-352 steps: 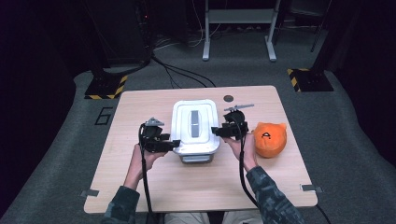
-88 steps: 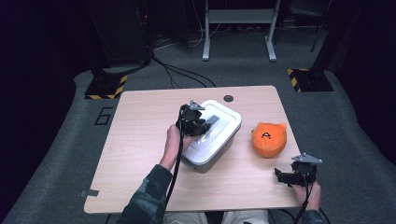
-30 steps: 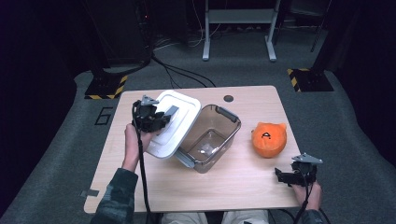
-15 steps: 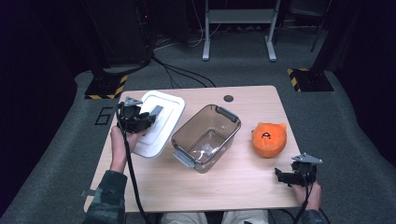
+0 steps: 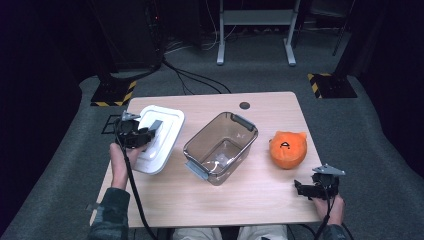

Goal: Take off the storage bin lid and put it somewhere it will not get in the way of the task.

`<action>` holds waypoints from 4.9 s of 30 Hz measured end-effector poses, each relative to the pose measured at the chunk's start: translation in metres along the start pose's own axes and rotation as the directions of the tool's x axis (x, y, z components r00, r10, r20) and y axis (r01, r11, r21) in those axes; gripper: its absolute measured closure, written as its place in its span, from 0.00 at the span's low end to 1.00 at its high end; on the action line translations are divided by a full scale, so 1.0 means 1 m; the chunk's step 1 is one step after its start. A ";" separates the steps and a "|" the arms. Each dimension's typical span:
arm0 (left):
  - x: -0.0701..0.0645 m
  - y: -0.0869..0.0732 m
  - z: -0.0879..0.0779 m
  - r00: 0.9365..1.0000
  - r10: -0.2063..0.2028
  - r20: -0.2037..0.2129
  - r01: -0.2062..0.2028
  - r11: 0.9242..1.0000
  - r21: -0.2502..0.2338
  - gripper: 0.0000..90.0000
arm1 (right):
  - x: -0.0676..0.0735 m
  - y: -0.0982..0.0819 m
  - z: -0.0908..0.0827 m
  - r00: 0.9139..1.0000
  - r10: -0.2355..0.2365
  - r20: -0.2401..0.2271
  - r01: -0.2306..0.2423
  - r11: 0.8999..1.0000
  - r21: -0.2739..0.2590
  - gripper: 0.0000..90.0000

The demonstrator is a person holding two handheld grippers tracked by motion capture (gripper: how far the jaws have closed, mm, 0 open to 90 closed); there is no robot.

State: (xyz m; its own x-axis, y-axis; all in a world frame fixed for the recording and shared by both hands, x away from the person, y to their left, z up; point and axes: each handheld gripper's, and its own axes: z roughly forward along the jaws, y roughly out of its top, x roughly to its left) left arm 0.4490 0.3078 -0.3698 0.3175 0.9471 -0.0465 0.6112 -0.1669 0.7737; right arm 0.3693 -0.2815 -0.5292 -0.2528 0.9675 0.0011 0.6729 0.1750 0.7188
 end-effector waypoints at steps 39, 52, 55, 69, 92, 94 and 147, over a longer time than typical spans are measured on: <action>0.045 -0.076 0.059 0.991 -0.123 -0.049 0.129 0.980 0.149 0.74 | 0.000 0.000 0.000 1.000 -0.003 0.000 0.003 1.000 -0.002 0.01; 0.043 -0.084 0.075 0.990 -0.114 -0.084 0.128 0.976 0.178 0.74 | 0.000 0.000 0.000 1.000 0.000 0.000 0.000 1.000 0.000 0.01; 0.043 -0.086 0.079 0.989 -0.114 -0.090 0.129 0.975 0.180 0.74 | 0.000 0.000 0.000 1.000 0.000 0.000 0.000 1.000 0.000 0.01; 0.039 -0.091 0.087 0.990 -0.083 -0.112 0.104 0.975 0.196 0.73 | 0.000 0.000 0.000 1.000 -0.001 -0.001 0.001 1.000 -0.003 0.01; 0.011 -0.052 0.049 0.993 -0.118 0.013 0.117 0.991 0.066 0.01 | 0.000 0.000 0.000 1.000 0.002 -0.002 -0.002 1.000 -0.001 0.01; 0.006 -0.047 0.046 0.994 -0.111 0.026 0.109 0.993 0.055 0.00 | -0.001 0.000 0.000 1.000 -0.002 -0.002 0.002 1.000 -0.003 0.01; -0.101 -0.014 0.061 0.956 0.212 0.205 -0.227 0.972 0.055 0.83 | -0.001 0.000 0.000 1.000 -0.001 -0.004 0.001 1.000 -0.004 0.02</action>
State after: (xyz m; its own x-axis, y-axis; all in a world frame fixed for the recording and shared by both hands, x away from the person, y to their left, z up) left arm 0.4521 0.1981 -0.4144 0.5810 0.8139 -0.0100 0.5623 -0.3924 0.7279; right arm 0.3696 -0.2824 -0.5293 -0.2560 0.9667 0.0032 0.6696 0.1750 0.7218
